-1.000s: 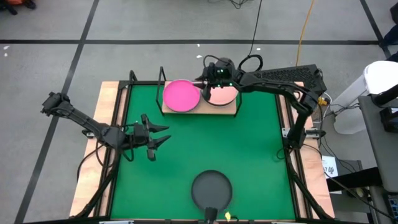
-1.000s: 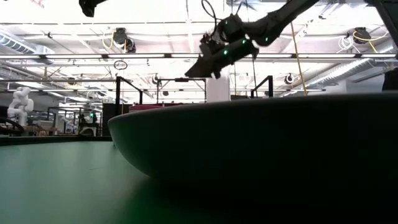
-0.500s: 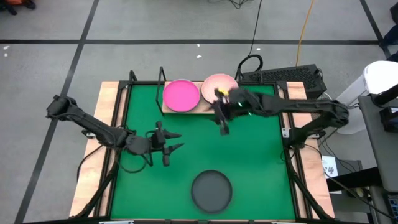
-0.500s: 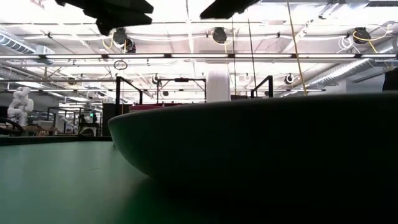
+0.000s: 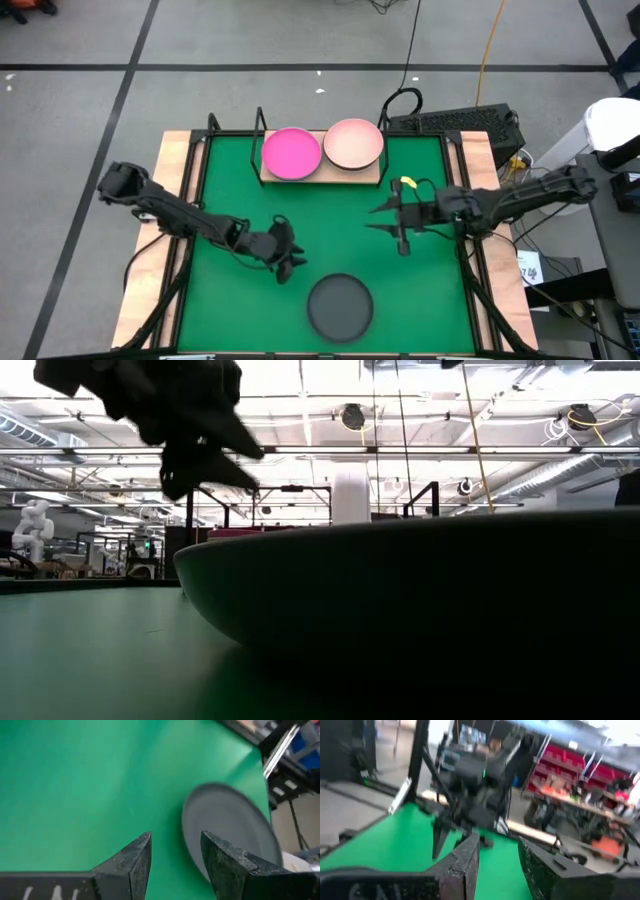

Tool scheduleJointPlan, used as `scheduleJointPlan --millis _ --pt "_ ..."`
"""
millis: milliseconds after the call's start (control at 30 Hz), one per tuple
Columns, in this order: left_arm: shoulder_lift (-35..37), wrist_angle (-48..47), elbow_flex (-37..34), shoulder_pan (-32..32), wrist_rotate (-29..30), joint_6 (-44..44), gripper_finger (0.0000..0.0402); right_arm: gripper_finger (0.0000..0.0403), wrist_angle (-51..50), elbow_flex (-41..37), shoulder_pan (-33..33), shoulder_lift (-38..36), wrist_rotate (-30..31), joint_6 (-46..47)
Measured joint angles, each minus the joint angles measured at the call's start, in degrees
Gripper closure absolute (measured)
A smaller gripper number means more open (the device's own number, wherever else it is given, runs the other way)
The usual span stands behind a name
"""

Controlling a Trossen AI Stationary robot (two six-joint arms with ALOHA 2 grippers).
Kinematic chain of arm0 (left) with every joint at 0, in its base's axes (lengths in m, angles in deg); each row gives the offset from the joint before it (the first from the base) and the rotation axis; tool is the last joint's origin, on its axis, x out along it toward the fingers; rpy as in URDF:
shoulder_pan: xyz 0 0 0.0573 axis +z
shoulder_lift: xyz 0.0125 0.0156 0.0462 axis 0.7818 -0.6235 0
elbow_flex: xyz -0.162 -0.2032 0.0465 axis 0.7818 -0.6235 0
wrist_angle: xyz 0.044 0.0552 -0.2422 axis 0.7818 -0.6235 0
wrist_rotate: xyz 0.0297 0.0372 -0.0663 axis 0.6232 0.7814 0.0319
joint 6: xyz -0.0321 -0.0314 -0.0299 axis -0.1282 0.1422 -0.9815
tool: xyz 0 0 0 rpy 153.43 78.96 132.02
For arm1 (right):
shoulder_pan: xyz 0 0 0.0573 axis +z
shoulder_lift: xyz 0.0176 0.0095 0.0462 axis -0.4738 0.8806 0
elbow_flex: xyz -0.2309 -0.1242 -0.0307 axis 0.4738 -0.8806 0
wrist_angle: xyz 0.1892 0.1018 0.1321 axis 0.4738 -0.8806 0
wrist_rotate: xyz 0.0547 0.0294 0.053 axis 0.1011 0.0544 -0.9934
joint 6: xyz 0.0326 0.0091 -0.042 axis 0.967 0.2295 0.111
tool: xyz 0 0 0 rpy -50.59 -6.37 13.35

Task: Place and stack plates onto a shelf
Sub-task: Stack the black plate on top of the pink plate on the shelf

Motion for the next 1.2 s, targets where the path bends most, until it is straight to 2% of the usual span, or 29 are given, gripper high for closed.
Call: scheduleJointPlan --millis 200,367,600,867,1200 --pt "-7.04 3.81 0.00 0.05 -6.10 -8.00 0.0227 0.0287 9.86 -7.92 2.42 -4.47 0.25 0.02" --pt "-12.36 9.72 0.37 0.02 -10.77 -12.54 0.0227 0.0287 10.13 -9.44 3.57 -5.06 5.64 -0.73" --pt "-18.22 2.62 7.88 0.03 -14.28 -11.38 0.0227 0.0287 9.89 -9.44 3.64 -5.08 5.81 -1.05" --pt "-21.57 -8.92 15.15 0.03 -14.66 -9.64 0.0227 0.0287 9.82 -9.44 4.16 -5.06 5.79 -0.68" --pt "-23.92 -6.83 15.63 -0.47 -14.98 -11.49 0.0227 0.0287 9.82 -9.44 4.65 -5.06 5.77 -0.62"
